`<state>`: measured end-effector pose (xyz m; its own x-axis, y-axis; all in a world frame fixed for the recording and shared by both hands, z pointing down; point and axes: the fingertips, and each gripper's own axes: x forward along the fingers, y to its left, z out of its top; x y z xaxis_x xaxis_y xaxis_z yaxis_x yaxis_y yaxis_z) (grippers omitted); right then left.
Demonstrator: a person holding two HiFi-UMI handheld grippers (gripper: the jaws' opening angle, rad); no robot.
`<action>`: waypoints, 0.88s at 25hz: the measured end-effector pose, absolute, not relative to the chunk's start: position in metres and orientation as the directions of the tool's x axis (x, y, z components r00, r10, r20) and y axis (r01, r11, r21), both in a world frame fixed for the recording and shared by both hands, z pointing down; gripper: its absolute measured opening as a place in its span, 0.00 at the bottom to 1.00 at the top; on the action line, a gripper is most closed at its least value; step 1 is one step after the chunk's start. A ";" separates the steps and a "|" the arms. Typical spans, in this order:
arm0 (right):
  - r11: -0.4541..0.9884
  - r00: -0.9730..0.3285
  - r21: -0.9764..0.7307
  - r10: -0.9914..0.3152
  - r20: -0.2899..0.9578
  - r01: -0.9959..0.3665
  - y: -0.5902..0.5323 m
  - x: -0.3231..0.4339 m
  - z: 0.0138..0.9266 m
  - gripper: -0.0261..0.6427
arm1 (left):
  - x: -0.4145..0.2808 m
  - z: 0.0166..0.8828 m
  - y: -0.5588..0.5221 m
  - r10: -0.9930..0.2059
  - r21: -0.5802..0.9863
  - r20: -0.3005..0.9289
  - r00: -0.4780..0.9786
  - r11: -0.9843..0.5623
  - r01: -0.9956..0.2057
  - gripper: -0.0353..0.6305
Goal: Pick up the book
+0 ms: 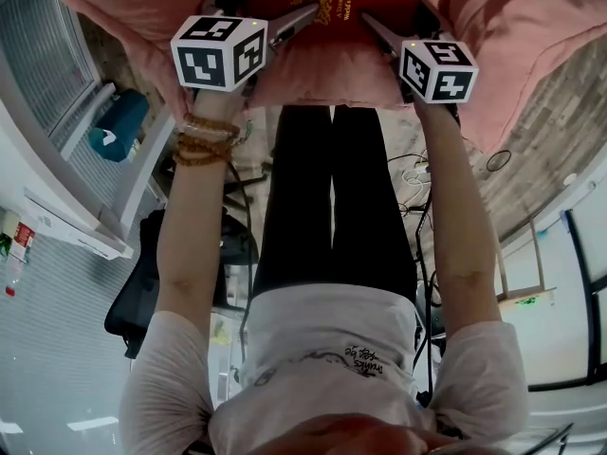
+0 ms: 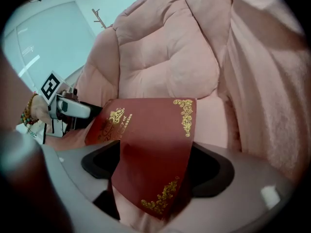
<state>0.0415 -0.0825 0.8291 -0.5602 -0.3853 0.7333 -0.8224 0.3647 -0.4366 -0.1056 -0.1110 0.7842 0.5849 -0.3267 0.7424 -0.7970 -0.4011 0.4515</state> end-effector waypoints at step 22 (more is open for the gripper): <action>0.430 -0.553 -0.361 -0.516 0.654 -0.827 -0.119 0.060 0.683 0.71 | -0.091 0.662 -0.116 -0.450 0.462 0.657 0.605 -0.394 -0.795 0.87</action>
<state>0.0598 -0.1187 0.6834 -0.5535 -0.5160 0.6538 -0.8274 0.4305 -0.3607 -0.0909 -0.1164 0.6618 0.6047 -0.4497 0.6573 -0.7948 -0.3940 0.4616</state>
